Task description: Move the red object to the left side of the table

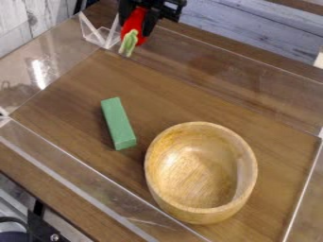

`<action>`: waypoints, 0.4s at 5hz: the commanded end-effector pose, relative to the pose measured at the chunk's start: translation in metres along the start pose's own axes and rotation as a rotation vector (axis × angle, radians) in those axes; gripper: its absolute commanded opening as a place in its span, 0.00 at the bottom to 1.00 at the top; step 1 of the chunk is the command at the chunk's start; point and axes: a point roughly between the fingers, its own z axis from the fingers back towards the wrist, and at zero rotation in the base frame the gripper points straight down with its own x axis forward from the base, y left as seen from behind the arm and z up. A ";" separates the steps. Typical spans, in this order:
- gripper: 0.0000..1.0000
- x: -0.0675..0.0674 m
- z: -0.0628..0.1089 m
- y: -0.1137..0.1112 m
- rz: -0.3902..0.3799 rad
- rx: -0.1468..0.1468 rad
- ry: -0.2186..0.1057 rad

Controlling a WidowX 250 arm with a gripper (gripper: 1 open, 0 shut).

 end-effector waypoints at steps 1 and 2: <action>0.00 0.014 0.003 0.016 0.004 0.002 -0.052; 0.00 0.022 -0.008 0.028 0.032 0.014 -0.031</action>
